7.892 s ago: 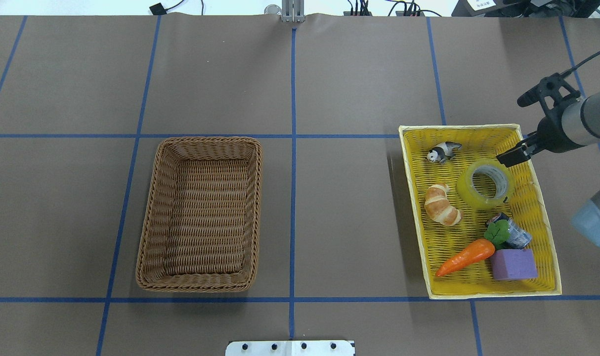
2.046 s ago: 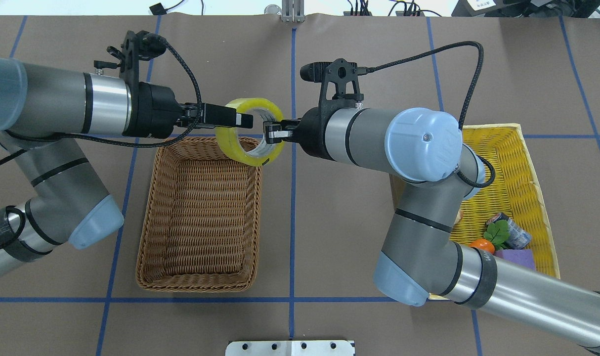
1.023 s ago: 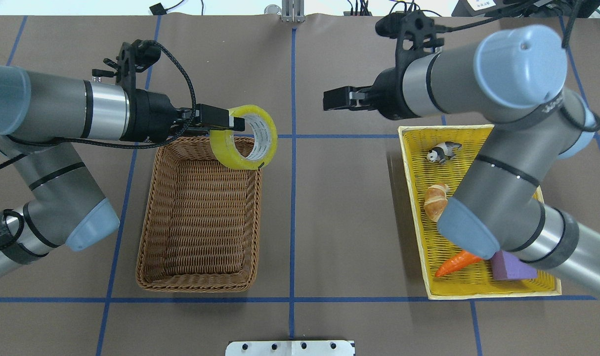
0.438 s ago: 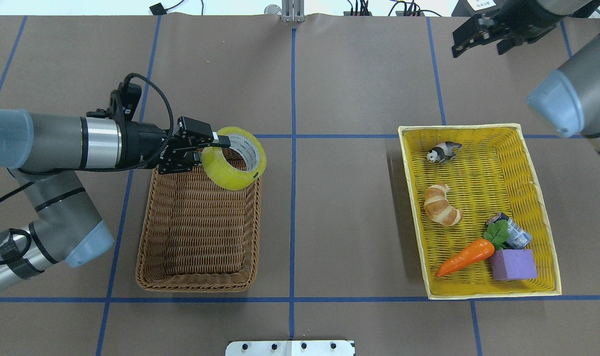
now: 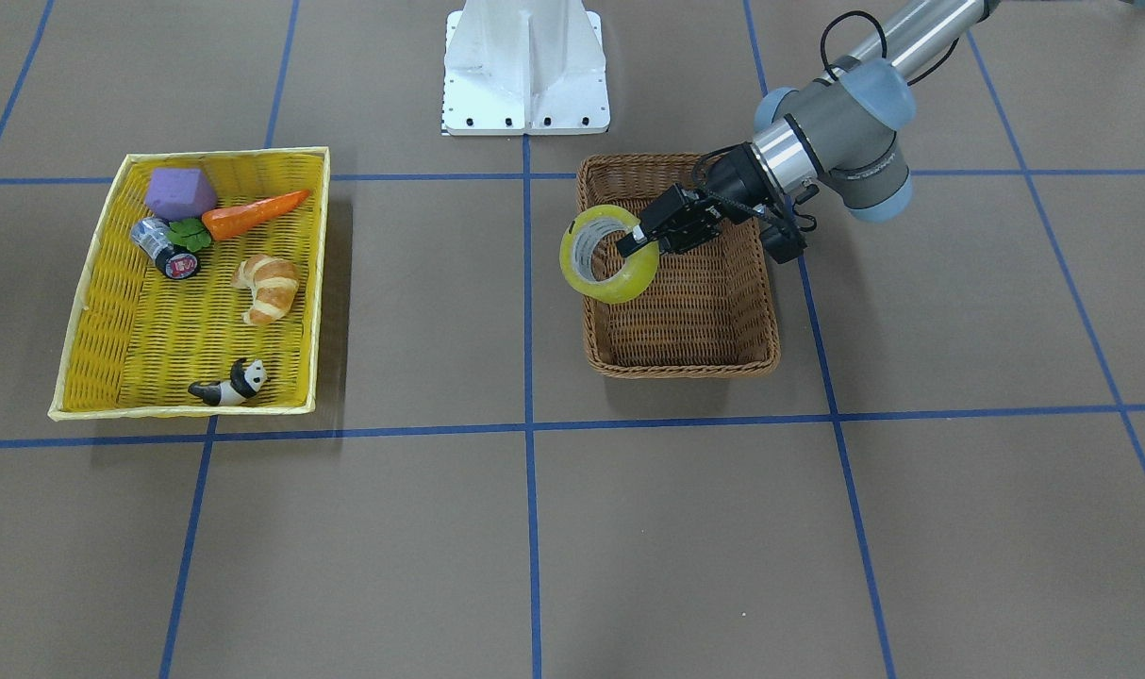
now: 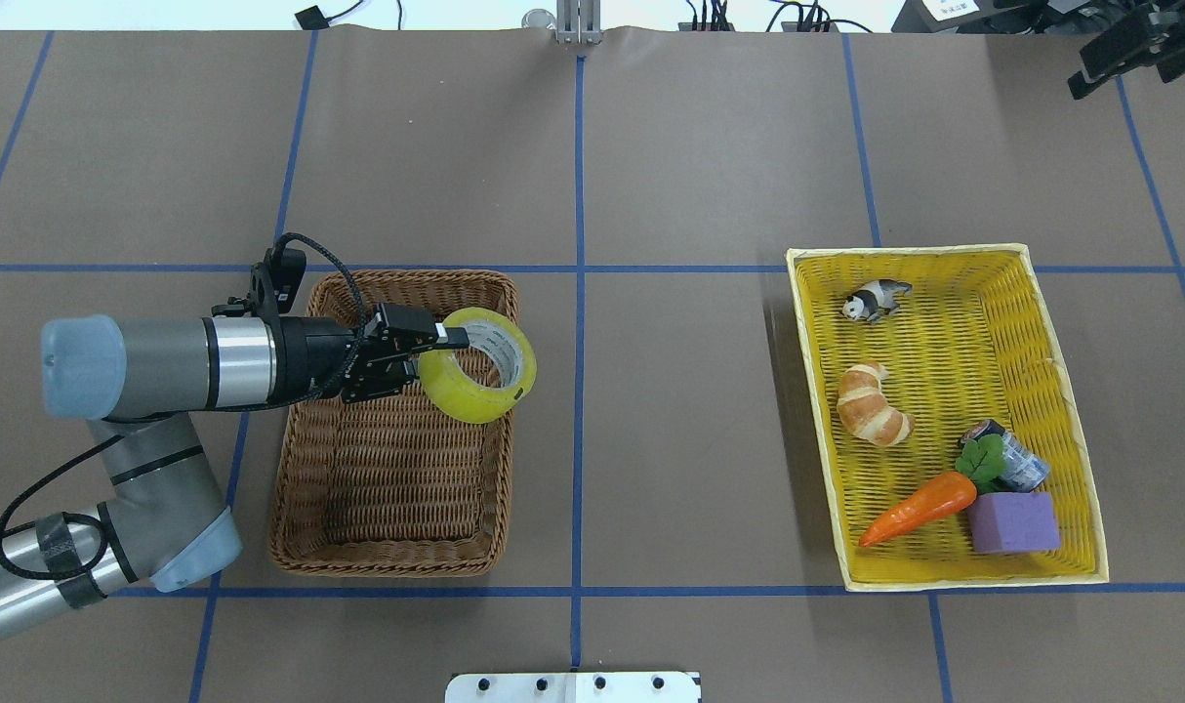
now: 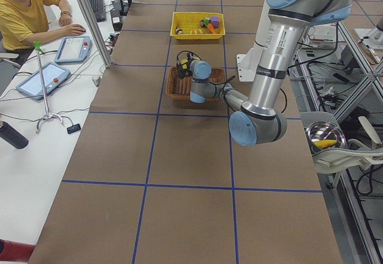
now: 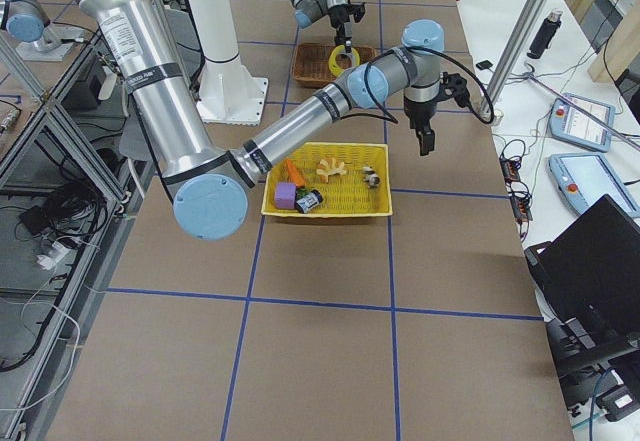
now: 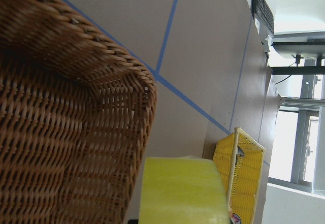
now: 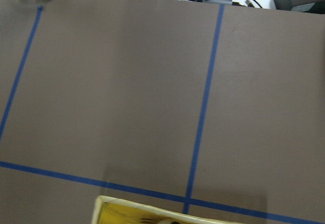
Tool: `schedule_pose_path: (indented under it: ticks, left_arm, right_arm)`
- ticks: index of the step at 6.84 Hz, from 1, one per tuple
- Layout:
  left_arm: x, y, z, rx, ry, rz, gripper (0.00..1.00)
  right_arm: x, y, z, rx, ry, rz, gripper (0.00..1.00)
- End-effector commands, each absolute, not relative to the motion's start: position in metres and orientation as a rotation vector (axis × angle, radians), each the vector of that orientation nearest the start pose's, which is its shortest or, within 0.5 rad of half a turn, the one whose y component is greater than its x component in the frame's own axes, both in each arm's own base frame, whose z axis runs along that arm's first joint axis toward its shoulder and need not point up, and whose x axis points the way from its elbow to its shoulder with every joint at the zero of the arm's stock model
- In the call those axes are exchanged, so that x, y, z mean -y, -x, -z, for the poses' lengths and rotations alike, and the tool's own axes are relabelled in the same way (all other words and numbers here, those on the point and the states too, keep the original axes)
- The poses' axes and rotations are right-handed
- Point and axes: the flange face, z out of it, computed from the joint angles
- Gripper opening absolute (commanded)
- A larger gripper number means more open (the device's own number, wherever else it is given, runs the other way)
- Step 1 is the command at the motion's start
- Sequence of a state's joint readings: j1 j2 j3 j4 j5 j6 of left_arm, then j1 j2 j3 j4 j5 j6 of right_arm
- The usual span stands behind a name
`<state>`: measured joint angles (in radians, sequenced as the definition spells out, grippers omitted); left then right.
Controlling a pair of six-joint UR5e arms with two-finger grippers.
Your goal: Move tape to another basket
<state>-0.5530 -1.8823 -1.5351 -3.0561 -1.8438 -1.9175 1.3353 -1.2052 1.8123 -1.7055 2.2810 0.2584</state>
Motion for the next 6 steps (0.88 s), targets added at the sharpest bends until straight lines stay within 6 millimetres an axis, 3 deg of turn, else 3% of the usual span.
schedule_pose_path:
  ticks: [1, 6]
  left_arm:
    - [0.385, -0.426, -0.373, -1.788, 0.012, 0.401, 0.0]
    - [0.39, -0.417, -0.364, -1.813, -0.004, 0.4, 0.0]
  right_arm:
    - [0.596, 0.062, -0.364, 0.778, -0.267, 0.161, 1.0]
    - [0.596, 0.063, -0.366, 0.773, -0.268, 0.162, 1.0]
